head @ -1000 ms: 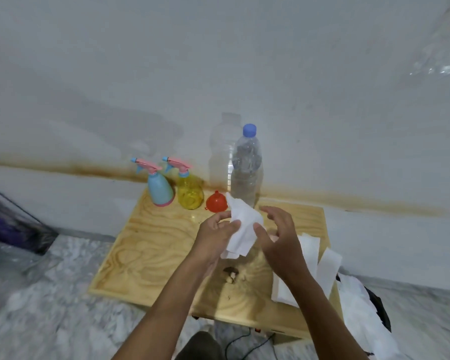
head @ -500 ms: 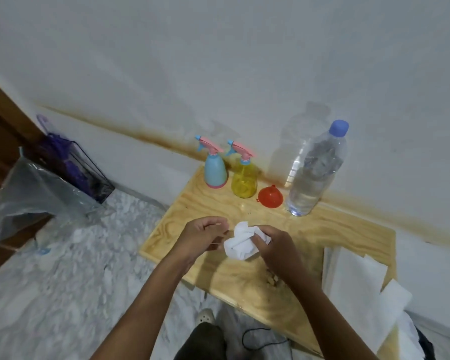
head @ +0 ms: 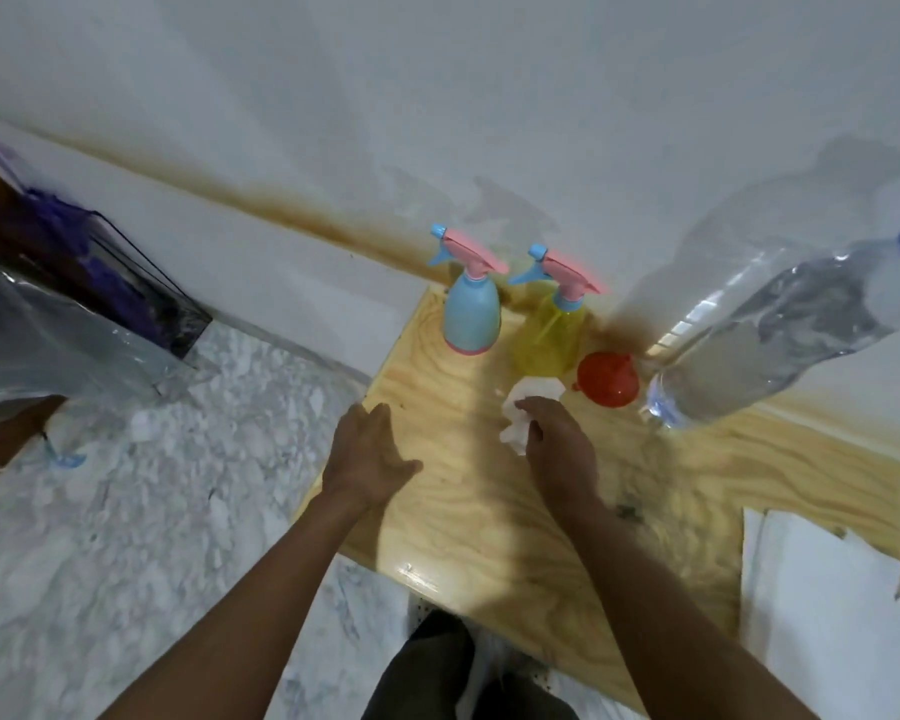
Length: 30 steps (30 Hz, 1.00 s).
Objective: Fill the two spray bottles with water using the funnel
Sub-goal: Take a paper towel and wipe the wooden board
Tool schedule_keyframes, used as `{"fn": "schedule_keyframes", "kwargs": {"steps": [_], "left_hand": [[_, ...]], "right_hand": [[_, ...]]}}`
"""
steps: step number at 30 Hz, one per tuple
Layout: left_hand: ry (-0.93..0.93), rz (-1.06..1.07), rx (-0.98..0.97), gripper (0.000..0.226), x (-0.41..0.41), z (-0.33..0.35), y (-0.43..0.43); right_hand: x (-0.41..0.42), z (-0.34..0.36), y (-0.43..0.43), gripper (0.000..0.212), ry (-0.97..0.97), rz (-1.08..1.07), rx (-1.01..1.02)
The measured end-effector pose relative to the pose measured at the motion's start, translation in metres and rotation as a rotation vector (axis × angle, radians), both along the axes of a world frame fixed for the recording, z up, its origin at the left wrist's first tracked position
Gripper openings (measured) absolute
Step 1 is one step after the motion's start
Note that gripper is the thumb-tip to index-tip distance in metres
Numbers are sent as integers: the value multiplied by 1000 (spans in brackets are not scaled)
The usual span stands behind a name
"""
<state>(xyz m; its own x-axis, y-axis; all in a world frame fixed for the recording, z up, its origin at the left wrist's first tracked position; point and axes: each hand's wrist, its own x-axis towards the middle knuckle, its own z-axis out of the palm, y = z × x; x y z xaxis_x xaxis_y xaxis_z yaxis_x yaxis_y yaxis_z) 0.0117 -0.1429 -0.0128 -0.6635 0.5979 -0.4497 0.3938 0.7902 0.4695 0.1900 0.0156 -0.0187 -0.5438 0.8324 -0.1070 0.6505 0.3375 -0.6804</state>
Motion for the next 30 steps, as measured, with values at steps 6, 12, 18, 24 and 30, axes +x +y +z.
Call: {"fn": "schedule_keyframes", "kwargs": {"steps": [6, 12, 18, 24, 30], "left_hand": [[-98, -78, -75, 124, -31, -17, 2], [-88, -62, -21, 124, -31, -23, 4], [-82, -52, -4, 123, -31, -24, 3], [-83, -45, -3, 124, -31, -28, 3], [-68, -34, -1, 121, -29, -27, 4]], "right_hand": [[-14, -41, -4, 40, -268, 248, 81], [-42, -41, -25, 60, -299, 314, 90], [-60, -36, -8, 54, -346, 512, 182], [-57, -46, -5, 59, -446, 578, 288], [-98, -52, -18, 49, -403, 630, 371]]}}
